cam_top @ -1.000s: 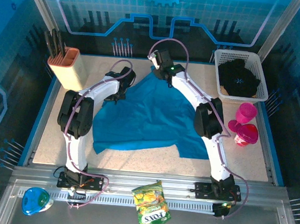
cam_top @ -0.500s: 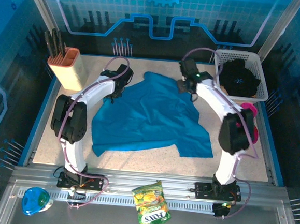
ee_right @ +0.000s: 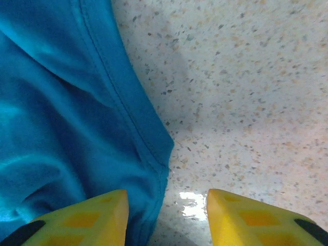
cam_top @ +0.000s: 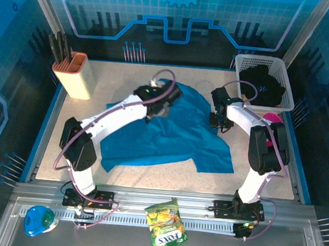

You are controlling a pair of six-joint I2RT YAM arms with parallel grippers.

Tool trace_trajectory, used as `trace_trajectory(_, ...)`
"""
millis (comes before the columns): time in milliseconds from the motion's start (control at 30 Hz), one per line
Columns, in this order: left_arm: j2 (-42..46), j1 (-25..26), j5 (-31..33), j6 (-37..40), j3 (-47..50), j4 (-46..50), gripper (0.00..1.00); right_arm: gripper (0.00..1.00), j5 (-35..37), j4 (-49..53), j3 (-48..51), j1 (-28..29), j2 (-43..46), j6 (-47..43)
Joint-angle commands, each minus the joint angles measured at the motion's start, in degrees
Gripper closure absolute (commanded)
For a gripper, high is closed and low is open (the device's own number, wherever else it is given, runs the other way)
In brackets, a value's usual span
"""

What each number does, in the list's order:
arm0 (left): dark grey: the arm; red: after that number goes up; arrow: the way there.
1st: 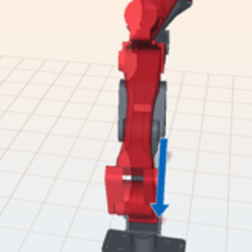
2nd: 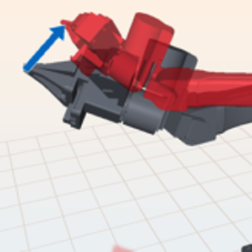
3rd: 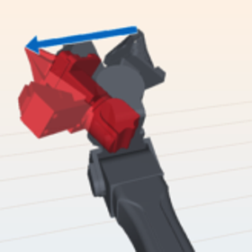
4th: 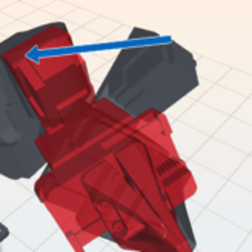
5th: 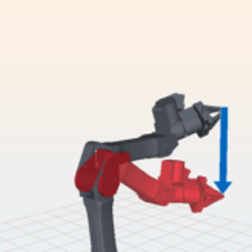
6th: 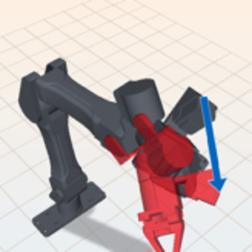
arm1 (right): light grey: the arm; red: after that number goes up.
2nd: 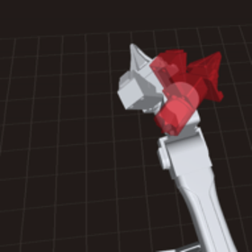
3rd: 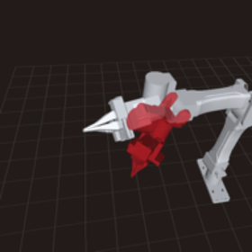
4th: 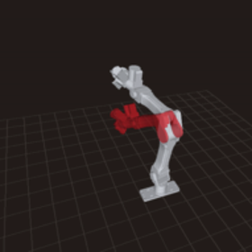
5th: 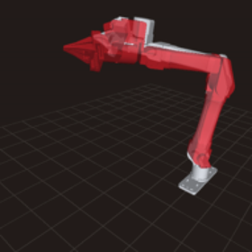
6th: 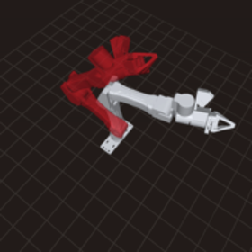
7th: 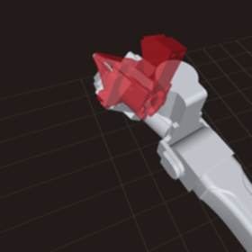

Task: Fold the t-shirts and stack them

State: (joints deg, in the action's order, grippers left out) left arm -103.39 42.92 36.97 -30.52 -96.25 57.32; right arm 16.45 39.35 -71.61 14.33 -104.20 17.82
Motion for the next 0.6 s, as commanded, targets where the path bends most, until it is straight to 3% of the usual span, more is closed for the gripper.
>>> trace_trajectory(0,-6.1,5.2,-8.3,-2.4,-1.8,2.2,0.1,0.58,-2.1,-0.3,-1.5,-0.7,-3.7,2.0)
trace_trajectory(167,-18.4,9.8,-10.6,-4.1,-7.7,4.8,0.12,0.65,-3.0,-0.2,-5.3,-2.1,-8.9,2.1)
trace_trajectory(267,-22.1,9.8,-9.8,-5.5,-7.8,6.4,0.13,0.76,-4.0,0.2,-7.2,-3.0,-11.1,2.0)
trace_trajectory(400,-22.3,9.4,-9.1,-7.2,-1.2,5.6,0.14,0.92,-4.1,0.5,-9.0,-3.5,-12.0,1.4)
trace_trajectory(567,-20.2,9.3,-9.1,-9.4,11.6,2.6,0.15,1.0,-1.4,2.1,-13.8,-3.7,-12.8,-2.0)
